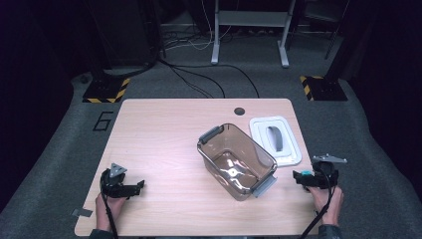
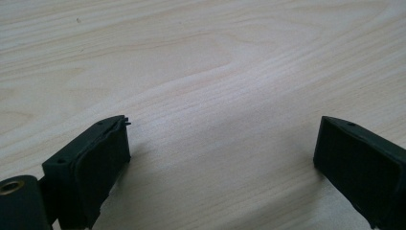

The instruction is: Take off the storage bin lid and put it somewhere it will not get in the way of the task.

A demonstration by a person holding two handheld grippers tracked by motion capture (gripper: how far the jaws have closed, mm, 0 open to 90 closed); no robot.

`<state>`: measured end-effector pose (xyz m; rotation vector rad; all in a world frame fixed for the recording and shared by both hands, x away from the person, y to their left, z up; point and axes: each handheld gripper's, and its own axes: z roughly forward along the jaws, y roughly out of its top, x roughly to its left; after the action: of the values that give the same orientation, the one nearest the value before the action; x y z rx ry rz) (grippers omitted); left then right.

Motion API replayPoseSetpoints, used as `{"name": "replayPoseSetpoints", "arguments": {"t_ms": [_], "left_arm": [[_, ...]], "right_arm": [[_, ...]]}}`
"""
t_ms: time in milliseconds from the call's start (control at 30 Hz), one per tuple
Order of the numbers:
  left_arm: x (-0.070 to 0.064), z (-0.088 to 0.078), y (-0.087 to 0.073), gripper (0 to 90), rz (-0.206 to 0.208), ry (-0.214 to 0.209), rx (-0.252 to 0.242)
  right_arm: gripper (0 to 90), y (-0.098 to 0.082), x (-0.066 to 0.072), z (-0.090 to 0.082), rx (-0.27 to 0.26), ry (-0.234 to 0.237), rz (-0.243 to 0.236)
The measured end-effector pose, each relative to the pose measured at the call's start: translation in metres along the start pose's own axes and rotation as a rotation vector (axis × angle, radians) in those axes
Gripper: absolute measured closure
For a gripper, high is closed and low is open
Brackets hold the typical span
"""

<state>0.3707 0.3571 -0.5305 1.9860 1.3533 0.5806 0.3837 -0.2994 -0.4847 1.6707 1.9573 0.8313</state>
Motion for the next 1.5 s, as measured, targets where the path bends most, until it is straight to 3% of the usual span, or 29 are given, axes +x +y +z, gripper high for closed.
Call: {"name": "replayPoseSetpoints", "arguments": {"t_ms": [67, 400, 867, 1500], "left_arm": [[0.0, 0.0, 0.0, 4.8, 0.0, 0.0, -0.002], [0.0, 0.0, 0.0, 4.8, -0.001, 0.002, -0.006], [0.0, 0.001, 0.0, 4.8, -0.001, 0.003, -0.011], [0.0, 0.001, 0.0, 4.8, -0.001, 0.004, -0.011]], "right_arm": [[2.2, -0.004, -0.002, 0.002, 0.003, -0.007, 0.005], [32.1, -0.022, -0.005, 0.007, 0.021, -0.031, 0.02], [49.2, -0.029, -0.006, 0.01, 0.015, -0.07, 0.043], [51.0, -0.032, -0.007, 0.009, -0.01, -0.058, 0.044]]}}
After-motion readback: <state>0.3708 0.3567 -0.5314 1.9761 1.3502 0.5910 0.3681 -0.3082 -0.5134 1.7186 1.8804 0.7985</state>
